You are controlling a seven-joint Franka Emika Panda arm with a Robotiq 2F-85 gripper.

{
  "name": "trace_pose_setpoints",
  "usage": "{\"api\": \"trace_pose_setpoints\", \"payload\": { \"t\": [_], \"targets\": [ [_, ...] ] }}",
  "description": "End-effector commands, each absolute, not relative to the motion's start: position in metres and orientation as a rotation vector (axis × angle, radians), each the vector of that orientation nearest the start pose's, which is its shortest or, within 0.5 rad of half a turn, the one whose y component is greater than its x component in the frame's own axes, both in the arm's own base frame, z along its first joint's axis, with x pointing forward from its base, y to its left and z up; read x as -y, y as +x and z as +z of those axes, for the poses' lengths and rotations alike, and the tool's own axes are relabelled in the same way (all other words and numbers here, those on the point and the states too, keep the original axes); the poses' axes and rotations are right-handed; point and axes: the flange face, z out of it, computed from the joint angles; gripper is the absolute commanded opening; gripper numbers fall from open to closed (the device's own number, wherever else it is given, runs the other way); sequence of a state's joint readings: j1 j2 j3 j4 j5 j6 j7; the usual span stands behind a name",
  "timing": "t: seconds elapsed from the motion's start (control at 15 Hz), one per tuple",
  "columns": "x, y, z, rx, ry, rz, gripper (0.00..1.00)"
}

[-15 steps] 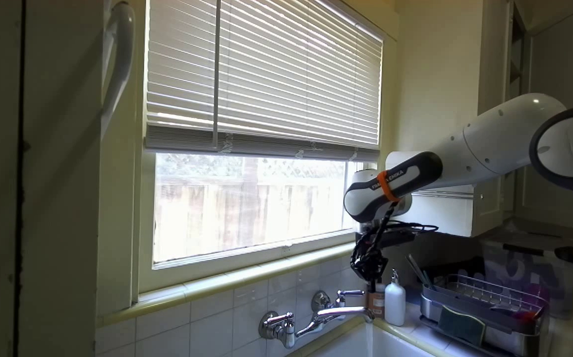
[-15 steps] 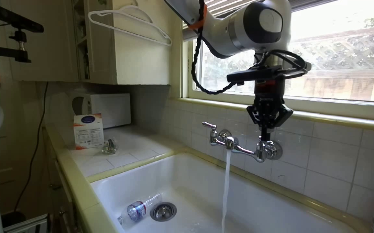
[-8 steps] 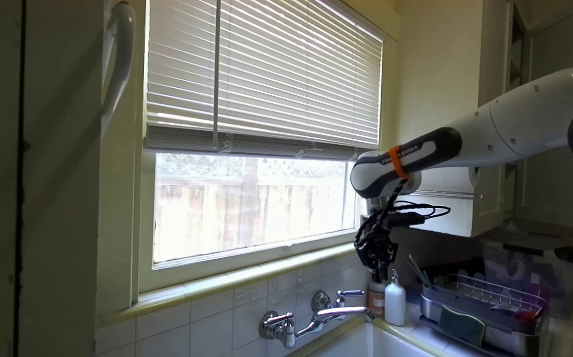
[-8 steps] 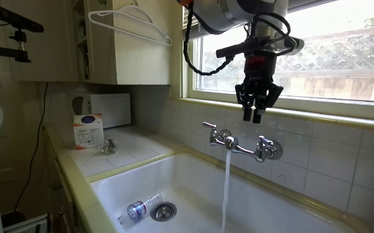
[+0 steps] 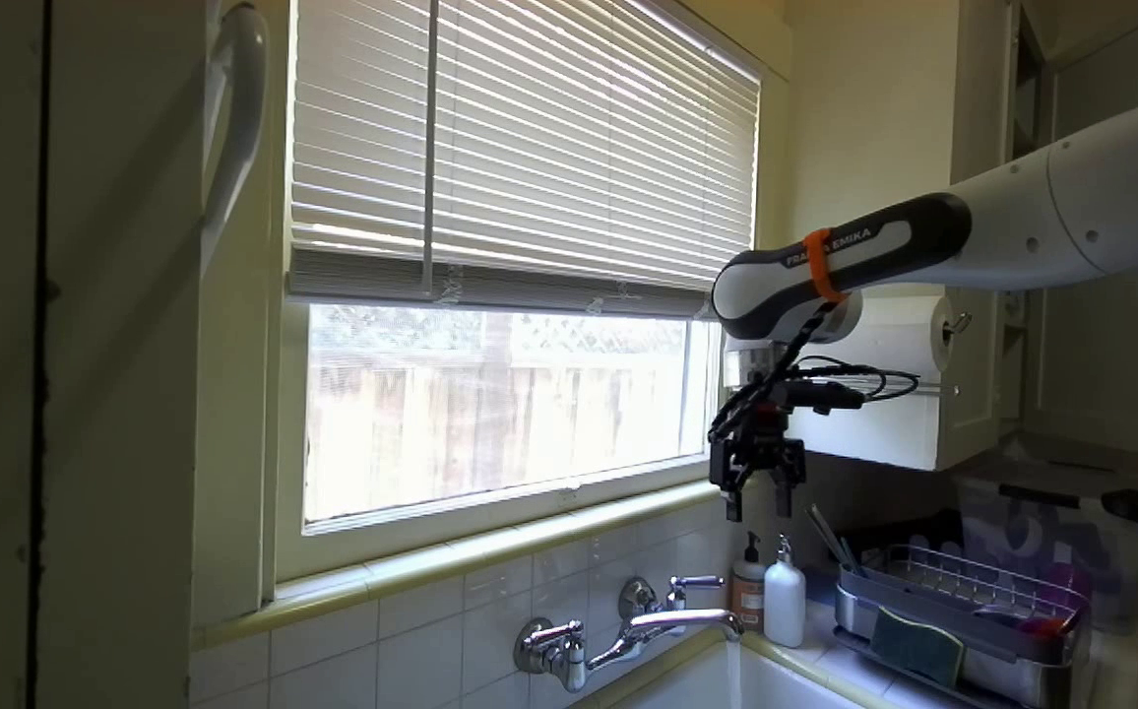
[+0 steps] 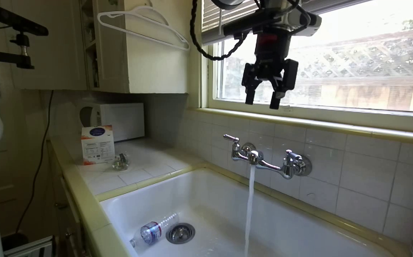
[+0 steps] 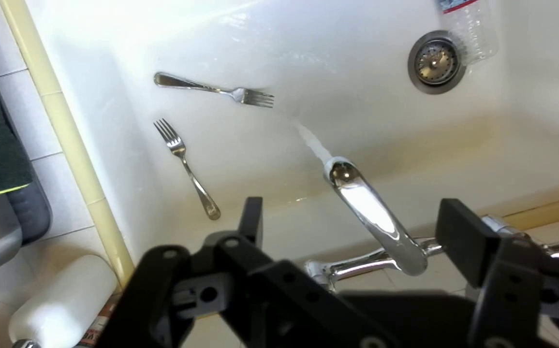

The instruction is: Push the faucet handle forwards.

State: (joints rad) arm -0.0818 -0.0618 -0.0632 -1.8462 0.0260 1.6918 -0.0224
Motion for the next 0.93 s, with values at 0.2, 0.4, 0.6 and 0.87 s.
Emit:
{"api": "trace_pose_setpoints", "payload": {
  "t": [0.2,0.4,0.6,0.87],
  "targets": [
    [0.061,0.520,0.559,-0.150,-3.068,0.079,1.00],
    [0.057,0.516,0.565,-0.129,-3.064,0.061,1.00],
    [0.056,0.515,0.564,-0.126,-3.063,0.064,1.00],
    [0.056,0.515,0.564,-0.125,-3.063,0.064,1.00]
  ]
}}
